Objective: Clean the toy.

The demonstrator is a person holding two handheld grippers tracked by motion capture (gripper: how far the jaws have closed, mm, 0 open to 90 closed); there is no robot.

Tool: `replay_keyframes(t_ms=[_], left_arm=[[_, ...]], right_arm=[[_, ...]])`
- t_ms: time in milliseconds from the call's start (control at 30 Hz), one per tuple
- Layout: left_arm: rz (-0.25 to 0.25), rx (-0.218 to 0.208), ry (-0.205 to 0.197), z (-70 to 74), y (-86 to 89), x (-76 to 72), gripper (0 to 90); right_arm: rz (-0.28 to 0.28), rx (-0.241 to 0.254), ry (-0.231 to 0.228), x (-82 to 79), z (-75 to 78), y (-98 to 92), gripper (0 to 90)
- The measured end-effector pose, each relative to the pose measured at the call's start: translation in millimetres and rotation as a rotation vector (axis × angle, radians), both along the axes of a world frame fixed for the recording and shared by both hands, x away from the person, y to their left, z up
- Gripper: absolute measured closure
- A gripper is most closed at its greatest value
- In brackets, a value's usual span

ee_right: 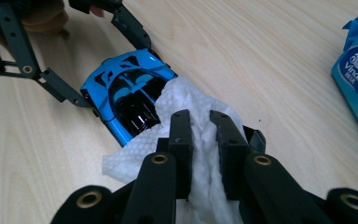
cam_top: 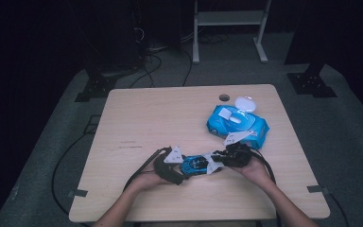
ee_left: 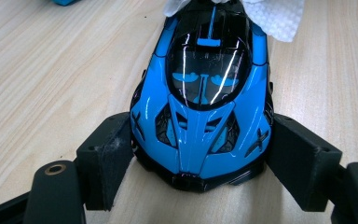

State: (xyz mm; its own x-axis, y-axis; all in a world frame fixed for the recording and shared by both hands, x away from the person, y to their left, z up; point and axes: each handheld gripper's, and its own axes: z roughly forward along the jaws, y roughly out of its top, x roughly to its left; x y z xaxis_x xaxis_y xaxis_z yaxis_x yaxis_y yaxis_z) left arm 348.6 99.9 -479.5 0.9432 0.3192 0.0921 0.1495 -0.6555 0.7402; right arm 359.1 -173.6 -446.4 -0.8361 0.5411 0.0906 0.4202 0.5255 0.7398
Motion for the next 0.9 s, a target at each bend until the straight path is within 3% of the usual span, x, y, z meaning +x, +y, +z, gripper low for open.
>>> replay_keyframes(t_ms=[67,267,400,433,500,533,633,733,800,900], left_arm=[[0.002,0.001,-0.001,0.0,-0.6,0.3,25.1],[0.003,-0.008,-0.001,-1.0,1.7,1.7,25.2],[0.006,-0.017,0.003,-1.6,1.8,1.6,25.1],[0.005,-0.018,0.004,-1.7,1.8,1.9,25.1],[0.007,-0.016,0.005,-1.5,1.6,2.1,25.1],[0.009,-0.011,0.008,-1.2,1.5,2.2,25.0],[0.008,-0.009,0.007,-1.1,1.9,2.2,25.0],[0.010,-0.013,0.006,-1.4,2.2,2.0,25.0],[0.008,-0.012,0.007,-1.3,2.3,2.3,25.0],[0.005,-0.012,0.010,-1.4,2.6,2.8,25.1]], right_arm=[[-0.003,-0.019,-0.008,2.3,2.2,6.0,79.0],[0.011,-0.009,-0.031,9.1,1.3,23.7,79.0],[-0.011,-0.041,-0.056,6.1,2.0,12.1,79.3],[-0.039,-0.061,-0.066,3.7,3.8,-0.4,79.6],[-0.045,-0.060,-0.066,2.5,4.3,-4.8,79.8],[-0.057,-0.034,-0.042,-3.0,4.0,-11.8,80.1],[-0.039,-0.005,-0.035,-11.0,1.6,-7.9,80.0],[-0.008,-0.007,-0.040,-16.8,0.2,-3.9,80.0],[0.002,-0.037,-0.057,-20.0,1.3,-8.0,80.2],[-0.034,-0.053,-0.061,-15.9,3.5,-18.0,80.2]])
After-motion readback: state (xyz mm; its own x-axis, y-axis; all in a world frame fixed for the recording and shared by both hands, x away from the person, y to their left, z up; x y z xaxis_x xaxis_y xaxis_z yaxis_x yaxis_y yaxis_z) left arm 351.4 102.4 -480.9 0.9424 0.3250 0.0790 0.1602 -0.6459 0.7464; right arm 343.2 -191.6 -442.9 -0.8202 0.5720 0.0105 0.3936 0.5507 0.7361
